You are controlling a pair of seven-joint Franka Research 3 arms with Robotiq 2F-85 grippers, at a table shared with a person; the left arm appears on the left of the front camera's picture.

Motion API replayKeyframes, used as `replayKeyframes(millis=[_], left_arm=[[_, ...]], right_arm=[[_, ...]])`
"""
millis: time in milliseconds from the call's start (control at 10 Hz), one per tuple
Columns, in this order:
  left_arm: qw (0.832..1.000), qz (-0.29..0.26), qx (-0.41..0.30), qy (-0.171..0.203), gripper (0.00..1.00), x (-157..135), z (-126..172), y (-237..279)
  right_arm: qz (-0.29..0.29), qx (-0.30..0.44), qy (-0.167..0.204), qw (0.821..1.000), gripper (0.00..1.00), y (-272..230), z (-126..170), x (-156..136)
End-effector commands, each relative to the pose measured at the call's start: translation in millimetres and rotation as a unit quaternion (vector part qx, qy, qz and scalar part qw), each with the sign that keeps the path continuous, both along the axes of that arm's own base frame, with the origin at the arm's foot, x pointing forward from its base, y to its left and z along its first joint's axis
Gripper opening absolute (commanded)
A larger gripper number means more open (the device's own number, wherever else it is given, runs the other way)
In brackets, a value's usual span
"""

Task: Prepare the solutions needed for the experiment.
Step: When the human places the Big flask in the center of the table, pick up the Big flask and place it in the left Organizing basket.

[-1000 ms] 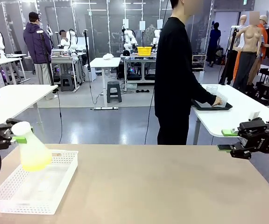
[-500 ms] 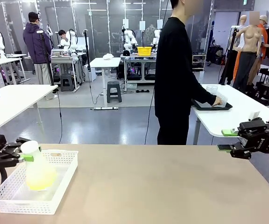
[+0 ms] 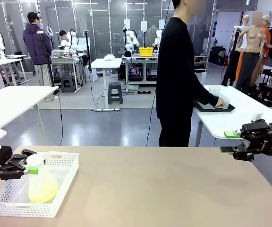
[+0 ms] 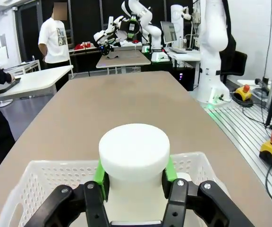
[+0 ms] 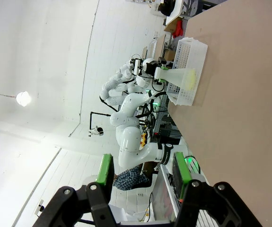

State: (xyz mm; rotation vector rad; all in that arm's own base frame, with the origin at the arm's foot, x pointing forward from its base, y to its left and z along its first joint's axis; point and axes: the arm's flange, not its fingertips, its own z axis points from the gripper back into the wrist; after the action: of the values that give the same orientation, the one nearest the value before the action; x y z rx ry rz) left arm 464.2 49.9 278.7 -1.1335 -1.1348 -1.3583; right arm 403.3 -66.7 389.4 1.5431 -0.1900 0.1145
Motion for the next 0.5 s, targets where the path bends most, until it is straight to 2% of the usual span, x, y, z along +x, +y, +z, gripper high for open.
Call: replayKeyframes(millis=[0,400], left_arm=[[1.0,-0.003,0.003,0.0,0.61,4,0,2],[1.0,0.002,0.016,0.005,1.0,3,-2,14]], right_arm=[[0.001,0.002,-0.003,1.0,0.64,-1,2,0],[0.001,0.002,-0.003,1.0,0.64,-1,2,0]])
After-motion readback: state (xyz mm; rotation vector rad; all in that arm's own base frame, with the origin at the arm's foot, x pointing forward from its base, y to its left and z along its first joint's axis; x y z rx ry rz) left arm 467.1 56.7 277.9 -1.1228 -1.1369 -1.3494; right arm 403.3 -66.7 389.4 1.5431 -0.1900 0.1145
